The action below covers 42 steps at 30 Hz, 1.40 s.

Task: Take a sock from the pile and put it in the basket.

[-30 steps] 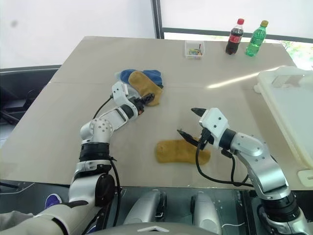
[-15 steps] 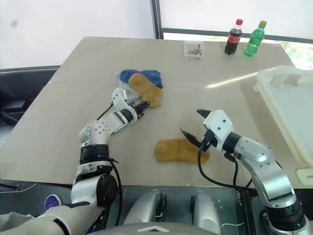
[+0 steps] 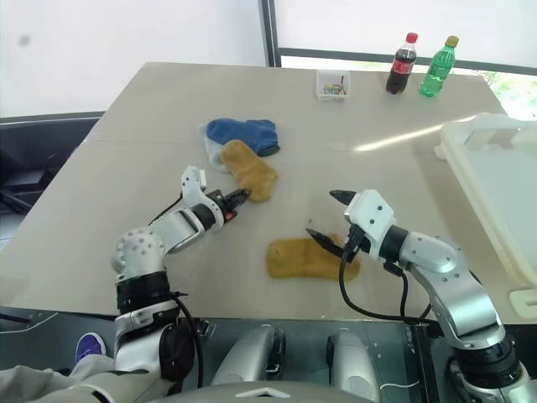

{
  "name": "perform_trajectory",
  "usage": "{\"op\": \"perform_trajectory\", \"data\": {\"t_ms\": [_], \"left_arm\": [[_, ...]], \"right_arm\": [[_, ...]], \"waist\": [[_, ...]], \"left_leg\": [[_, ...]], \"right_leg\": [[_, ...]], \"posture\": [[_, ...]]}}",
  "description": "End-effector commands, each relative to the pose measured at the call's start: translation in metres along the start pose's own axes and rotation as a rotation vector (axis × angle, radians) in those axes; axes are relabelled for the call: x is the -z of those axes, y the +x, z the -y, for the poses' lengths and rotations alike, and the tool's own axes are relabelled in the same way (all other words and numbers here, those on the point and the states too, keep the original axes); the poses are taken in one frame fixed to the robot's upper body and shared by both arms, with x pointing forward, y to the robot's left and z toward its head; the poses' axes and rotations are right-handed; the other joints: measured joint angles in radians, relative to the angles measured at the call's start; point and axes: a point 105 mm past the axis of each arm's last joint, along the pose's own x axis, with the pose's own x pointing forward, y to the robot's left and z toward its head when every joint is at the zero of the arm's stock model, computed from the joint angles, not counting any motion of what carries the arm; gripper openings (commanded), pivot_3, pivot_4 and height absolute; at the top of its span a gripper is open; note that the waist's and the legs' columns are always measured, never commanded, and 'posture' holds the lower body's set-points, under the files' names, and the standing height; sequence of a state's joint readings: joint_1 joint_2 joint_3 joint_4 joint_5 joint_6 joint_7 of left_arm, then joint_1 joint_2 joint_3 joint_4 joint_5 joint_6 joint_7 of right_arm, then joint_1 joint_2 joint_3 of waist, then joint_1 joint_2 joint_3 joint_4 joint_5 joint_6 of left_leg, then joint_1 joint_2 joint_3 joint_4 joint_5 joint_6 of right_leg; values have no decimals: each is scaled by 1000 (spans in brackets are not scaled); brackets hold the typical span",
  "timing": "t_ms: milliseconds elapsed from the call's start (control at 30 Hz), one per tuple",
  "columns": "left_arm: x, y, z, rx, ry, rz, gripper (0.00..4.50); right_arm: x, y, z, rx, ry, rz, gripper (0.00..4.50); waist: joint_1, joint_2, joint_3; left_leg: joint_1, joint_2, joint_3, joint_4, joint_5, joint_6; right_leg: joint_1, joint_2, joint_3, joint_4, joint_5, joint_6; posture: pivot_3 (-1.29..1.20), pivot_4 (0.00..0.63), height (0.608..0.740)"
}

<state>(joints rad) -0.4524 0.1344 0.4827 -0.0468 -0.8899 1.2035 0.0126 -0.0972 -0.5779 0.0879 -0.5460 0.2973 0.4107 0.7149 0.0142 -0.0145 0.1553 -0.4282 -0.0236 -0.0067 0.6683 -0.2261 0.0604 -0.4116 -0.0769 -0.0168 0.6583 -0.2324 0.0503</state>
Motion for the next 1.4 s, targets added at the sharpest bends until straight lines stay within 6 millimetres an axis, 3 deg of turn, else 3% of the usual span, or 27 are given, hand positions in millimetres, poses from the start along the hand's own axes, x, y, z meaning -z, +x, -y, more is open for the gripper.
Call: {"op": "perform_trajectory", "data": {"t_ms": [33,167,300,467,700,867,1133,1200,1333,1400], "left_arm": [[-2,-27,-1,20,30,13,28],[17,-61,-10,23,24,-34,28],[32,-75,0,95,-13,-68,28],[29,-43,36,200,-127,-69,28],[34,2,80,284,-284,-213,28],[58,27,111,329,-302,-352,28],[73,39,123,285,-271,-464,28],[71,36,122,283,-217,-475,587],[56,14,112,300,-125,-432,2256],[50,-9,106,333,89,-423,2515]], "right_arm": [[-11,-8,-1,-7,-33,37,4422],[-8,-12,-4,-22,-13,30,4422],[-5,-15,-6,-37,0,22,4422],[-5,-14,-7,-52,3,23,4422],[-5,-16,-6,-32,-7,-2,4422],[-6,-25,-3,14,-5,-23,4422],[-3,-34,-2,48,24,-57,4422],[-2,-35,-2,46,40,-71,4422],[2,-31,4,57,97,-86,4422],[8,-26,11,92,122,-106,4422]], "waist": [[0,0,0],[-3,0,0],[4,0,0],[28,-2,0],[27,-2,1],[27,-2,1],[22,-3,1],[22,-3,1],[22,-3,1],[10,-3,2]], "left_leg": [[0,0,0,0,0,0],[1,1,0,0,0,0],[1,1,0,0,0,0],[1,-1,0,1,-2,-4],[-1,-1,0,1,0,0],[-1,-2,0,1,0,0],[-1,-1,0,1,0,0],[-1,-1,0,1,0,0],[-1,-1,0,1,0,0],[-1,0,0,1,1,-2]], "right_leg": [[0,0,0,0,0,0],[0,-1,0,0,-1,-2],[0,-2,0,0,-2,-4],[0,-4,-1,-1,-3,-4],[0,-3,-1,-1,-2,-3],[0,-1,-2,-1,-2,-3],[0,-1,-1,-2,-2,-3],[0,0,-1,-1,-2,-3],[0,4,0,-1,-2,-3],[0,3,1,-1,-2,-3]], "posture": [[0,150,729],[0,150,729],[0,150,729],[0,150,729],[0,150,729],[0,150,729],[0,150,729],[0,150,729],[0,150,729],[0,150,729]]}}
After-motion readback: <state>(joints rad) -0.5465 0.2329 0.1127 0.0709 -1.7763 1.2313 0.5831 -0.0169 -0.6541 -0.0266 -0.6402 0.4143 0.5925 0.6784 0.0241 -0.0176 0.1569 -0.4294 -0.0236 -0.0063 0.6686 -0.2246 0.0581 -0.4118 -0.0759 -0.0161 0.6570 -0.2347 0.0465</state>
